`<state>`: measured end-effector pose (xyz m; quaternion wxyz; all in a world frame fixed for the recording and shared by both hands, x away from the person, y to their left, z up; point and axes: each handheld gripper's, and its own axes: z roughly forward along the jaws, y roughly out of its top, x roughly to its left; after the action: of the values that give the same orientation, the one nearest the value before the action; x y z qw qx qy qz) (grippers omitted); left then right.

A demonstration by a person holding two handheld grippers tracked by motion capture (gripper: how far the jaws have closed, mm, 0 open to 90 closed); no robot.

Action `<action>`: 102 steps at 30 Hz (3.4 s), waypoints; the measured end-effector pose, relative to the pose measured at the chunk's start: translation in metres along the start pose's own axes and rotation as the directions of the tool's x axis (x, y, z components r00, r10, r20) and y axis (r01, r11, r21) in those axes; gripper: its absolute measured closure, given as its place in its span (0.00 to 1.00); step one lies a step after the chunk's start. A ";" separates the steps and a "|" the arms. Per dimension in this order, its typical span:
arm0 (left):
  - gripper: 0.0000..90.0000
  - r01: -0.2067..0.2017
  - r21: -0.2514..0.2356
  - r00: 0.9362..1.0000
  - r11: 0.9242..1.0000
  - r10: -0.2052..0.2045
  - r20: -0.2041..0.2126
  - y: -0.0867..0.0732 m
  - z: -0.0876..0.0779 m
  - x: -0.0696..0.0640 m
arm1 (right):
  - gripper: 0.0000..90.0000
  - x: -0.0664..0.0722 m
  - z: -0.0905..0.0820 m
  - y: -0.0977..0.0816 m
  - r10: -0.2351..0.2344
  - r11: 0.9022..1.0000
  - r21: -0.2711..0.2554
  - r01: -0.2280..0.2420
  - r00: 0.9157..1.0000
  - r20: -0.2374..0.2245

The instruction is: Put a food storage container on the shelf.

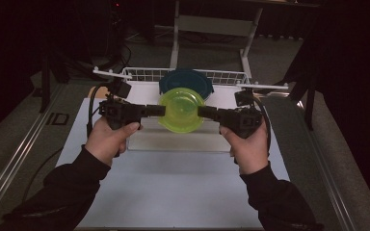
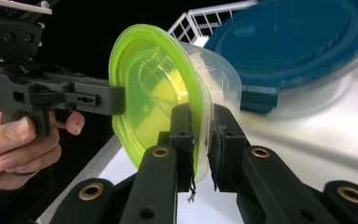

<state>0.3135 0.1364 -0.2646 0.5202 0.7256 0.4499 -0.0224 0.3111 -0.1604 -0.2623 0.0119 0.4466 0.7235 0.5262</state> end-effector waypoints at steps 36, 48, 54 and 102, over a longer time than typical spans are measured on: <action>0.89 0.097 0.017 0.995 0.995 -0.097 0.008 0.064 0.035 0.034 | 0.88 -0.038 0.024 0.065 0.106 0.994 0.025 -0.108 0.993 0.057; 0.75 0.160 -0.020 0.987 0.987 -0.160 0.006 0.070 0.048 0.048 | 0.74 -0.054 0.037 0.082 0.156 0.987 0.022 -0.158 0.985 0.080; 0.64 0.155 -0.032 0.988 0.987 -0.155 -0.003 0.074 0.055 0.047 | 0.73 -0.062 0.044 0.085 0.174 0.984 0.033 -0.177 0.981 0.087; 0.02 -0.181 -0.340 0.983 0.923 0.172 -0.058 -0.027 0.020 0.042 | 0.99 -0.029 0.073 0.039 0.086 0.994 0.062 -0.086 0.996 0.001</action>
<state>0.3290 0.1491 -0.3141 0.6328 0.6613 0.3865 0.1132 0.3885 -0.1231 -0.2779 -0.0253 0.4769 0.7196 0.5041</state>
